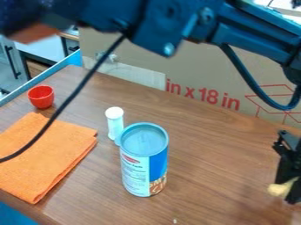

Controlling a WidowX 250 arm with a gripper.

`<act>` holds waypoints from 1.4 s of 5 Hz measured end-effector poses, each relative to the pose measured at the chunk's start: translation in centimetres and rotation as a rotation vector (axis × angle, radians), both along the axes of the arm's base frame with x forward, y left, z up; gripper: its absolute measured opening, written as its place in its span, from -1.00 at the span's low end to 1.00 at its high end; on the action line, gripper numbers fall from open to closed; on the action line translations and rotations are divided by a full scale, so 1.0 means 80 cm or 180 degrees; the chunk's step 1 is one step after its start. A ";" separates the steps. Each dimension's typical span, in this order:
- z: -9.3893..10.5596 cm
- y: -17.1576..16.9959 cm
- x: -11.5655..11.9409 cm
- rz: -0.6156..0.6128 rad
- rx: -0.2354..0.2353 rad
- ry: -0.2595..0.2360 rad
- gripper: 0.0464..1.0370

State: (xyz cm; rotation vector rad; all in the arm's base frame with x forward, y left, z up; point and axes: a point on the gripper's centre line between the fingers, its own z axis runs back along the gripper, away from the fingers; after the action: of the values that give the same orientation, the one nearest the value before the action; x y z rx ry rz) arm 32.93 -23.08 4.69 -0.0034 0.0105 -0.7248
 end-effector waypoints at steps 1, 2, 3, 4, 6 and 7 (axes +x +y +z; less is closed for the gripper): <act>-0.011 0.016 0.021 0.0299 -0.0018 0.0119 -0.40; -0.027 0.037 0.033 0.0619 0.0130 0.0268 -0.44; -0.031 0.035 0.034 0.0656 0.0153 0.0349 -0.38; -0.029 0.033 0.033 0.0601 0.0097 0.0413 0.22; -0.022 0.045 0.006 0.0654 0.0079 0.0450 0.93; 0.015 0.066 -0.021 0.0830 0.0070 0.0237 0.93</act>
State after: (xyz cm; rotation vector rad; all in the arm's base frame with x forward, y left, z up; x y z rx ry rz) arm 31.22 -17.79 5.92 -0.0104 0.0878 -0.4635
